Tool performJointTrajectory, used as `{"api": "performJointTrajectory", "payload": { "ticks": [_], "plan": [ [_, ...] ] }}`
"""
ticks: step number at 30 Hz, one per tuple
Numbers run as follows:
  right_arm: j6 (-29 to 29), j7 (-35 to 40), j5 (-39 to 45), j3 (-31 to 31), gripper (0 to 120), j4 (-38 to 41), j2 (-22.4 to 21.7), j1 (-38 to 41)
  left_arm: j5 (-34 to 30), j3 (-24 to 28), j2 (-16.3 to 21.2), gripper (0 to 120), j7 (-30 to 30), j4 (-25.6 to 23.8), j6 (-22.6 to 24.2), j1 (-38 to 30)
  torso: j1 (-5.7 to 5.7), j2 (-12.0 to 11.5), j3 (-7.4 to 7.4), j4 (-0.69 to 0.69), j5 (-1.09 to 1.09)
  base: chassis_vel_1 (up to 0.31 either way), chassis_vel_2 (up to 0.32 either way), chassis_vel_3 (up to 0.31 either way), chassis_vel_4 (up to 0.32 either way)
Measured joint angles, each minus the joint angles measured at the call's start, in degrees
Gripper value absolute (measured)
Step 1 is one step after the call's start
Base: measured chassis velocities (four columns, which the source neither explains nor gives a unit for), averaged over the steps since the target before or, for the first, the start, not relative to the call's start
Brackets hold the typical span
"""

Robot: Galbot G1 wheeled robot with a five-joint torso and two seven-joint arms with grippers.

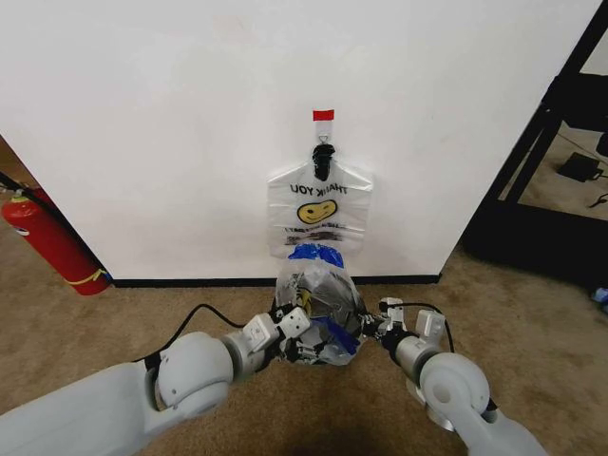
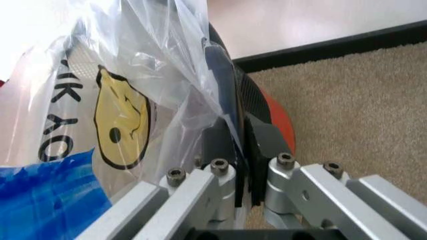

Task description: Pick up the garbage bag from the wall and place it over the trash bin.

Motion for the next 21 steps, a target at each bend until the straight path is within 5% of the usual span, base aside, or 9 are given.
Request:
{"api": "performJointTrajectory", "payload": {
  "ticks": [12,21],
  "plan": [
    [0.0,-0.2,0.0,-0.5,0,-0.1,-0.1,0.4,-0.1,2.8,-1.8,91,-0.1,2.0,0.0,-2.1,0.0,0.0,0.0,0.0,0.0,0.0,0.0,0.0,0.0],
    [-0.1,0.0,0.0,-0.5,0,0.1,0.0,0.3,-0.5,4.9,-2.2,54,0.8,3.3,-0.3,-3.8,0.0,0.0,0.0,0.0,0.0,0.0,0.0,0.0,0.0]
  ]
}}
